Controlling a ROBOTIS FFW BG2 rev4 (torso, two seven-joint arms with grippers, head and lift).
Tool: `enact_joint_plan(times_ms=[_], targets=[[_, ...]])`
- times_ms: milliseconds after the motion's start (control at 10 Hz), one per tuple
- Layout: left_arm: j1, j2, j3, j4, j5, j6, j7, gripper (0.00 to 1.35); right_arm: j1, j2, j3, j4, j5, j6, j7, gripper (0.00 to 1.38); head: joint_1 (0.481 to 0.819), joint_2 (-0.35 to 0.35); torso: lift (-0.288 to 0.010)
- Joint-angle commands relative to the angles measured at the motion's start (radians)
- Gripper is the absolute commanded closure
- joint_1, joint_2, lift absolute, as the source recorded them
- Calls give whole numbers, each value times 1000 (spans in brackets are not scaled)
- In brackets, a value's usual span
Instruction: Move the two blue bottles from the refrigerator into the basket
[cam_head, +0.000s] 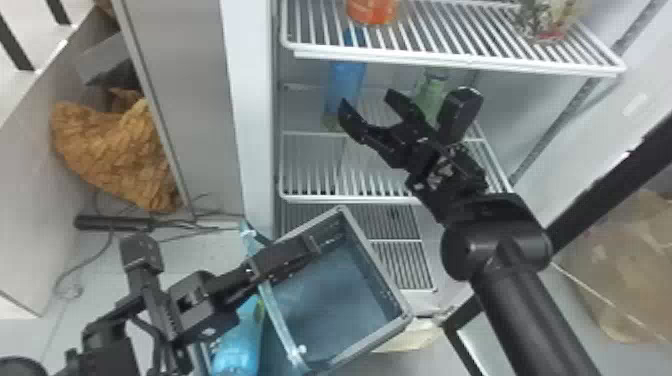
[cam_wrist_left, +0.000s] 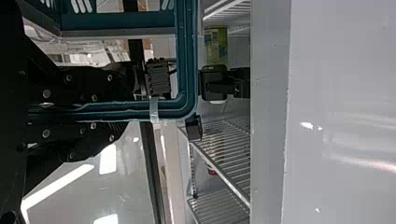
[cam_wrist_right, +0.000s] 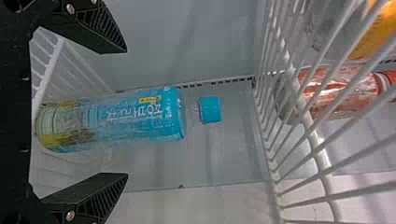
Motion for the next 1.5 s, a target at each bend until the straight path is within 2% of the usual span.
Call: enact_joint_plan(times_ms=[0,700,900,1000,1100,1200,1400], targets=[[-1,0,0,1,-2,0,0,1199,-17,0,9,21,2,0,-9,104,695,-140,-220],[-14,-2,-2,1,-10,5,0,1199,-159,2,80,176,10,17,-38,134,695,-128,-220],[-16,-2,-2,1,-12,8,0,1199,-208,-5,110,237,20,22,-36,314,695,-122,-220],[-16,-2,-2,1,-12,8,0,1199,-240,-6,120,279,16,22,-22,581,695,-119,-220],[-19,-2,-2,1,-12,8,0,1199,-245,-8,132,284,16,-2,-27,1015,695,-118,-220],[-19,-2,-2,1,-12,8,0,1199,-245,-8,154,289,-20,-5,-32,1294,695,-117,-220],[-19,-2,-2,1,-12,8,0,1199,-242,-11,170,279,-8,-5,-30,1271,695,-106,-220]])
